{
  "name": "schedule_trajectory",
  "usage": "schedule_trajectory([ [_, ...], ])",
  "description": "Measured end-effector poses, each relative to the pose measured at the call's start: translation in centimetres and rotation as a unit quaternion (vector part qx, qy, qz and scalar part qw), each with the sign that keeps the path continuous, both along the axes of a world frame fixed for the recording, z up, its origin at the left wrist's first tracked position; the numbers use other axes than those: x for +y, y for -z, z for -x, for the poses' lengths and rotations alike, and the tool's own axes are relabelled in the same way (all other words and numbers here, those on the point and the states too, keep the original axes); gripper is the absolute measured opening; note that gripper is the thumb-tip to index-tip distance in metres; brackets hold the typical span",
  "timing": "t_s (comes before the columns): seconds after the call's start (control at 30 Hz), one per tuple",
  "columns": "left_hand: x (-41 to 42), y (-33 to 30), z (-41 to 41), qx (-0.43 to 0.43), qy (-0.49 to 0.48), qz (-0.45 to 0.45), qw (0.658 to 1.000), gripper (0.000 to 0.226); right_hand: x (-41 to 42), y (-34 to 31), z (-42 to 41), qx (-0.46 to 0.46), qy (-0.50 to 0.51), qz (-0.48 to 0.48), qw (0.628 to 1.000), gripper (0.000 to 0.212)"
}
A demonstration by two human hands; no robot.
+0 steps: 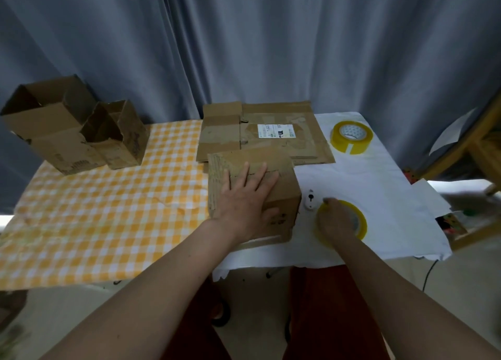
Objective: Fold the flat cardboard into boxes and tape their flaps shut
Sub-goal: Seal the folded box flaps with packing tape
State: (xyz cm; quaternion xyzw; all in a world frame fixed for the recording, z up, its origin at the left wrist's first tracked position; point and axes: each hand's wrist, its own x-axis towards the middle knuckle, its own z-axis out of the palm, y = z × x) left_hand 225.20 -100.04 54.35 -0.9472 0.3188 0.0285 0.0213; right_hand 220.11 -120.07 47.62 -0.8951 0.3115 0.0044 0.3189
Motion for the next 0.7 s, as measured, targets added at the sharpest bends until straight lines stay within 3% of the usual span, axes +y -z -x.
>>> schedule_trajectory([
  [0.1, 0.0, 0.4, -0.1, -0.006, 0.001, 0.013, 1.000, 0.073, -2.0, 2.8, 2.2, 0.188, -0.114, 0.151, 0.964, 0.029],
  [0.23, 0.2, 0.6, -0.3, -0.004, 0.004, 0.028, 1.000, 0.073, -2.6, 4.1, 3.7, 0.225, -0.124, 0.156, 0.954, 0.046],
  [0.37, 0.3, 0.4, -0.1, 0.013, 0.003, 0.047, 0.999, 0.070, -3.7, 2.2, 3.4, 0.082, -0.107, 0.024, 0.991, 0.042],
  [0.43, 0.2, 0.3, -0.1, 0.020, 0.002, 0.060, 0.998, 0.068, -3.5, -0.5, 2.6, -0.023, -0.103, -0.010, 0.994, 0.029],
  [0.5, 0.1, 0.2, -0.1, 0.021, 0.003, 0.072, 0.997, 0.062, -2.9, -3.8, 1.8, -0.120, -0.104, -0.034, 0.987, 0.008],
  [0.6, 0.0, 0.1, -0.2, 0.021, 0.000, 0.089, 0.996, 0.054, -1.3, -8.4, 1.1, -0.241, -0.131, -0.059, 0.960, 0.015],
  [0.7, 0.0, -0.2, -0.2, 0.028, -0.021, 0.145, 0.989, 0.058, 0.9, -11.7, 0.3, -0.305, -0.176, -0.049, 0.935, 0.017],
])
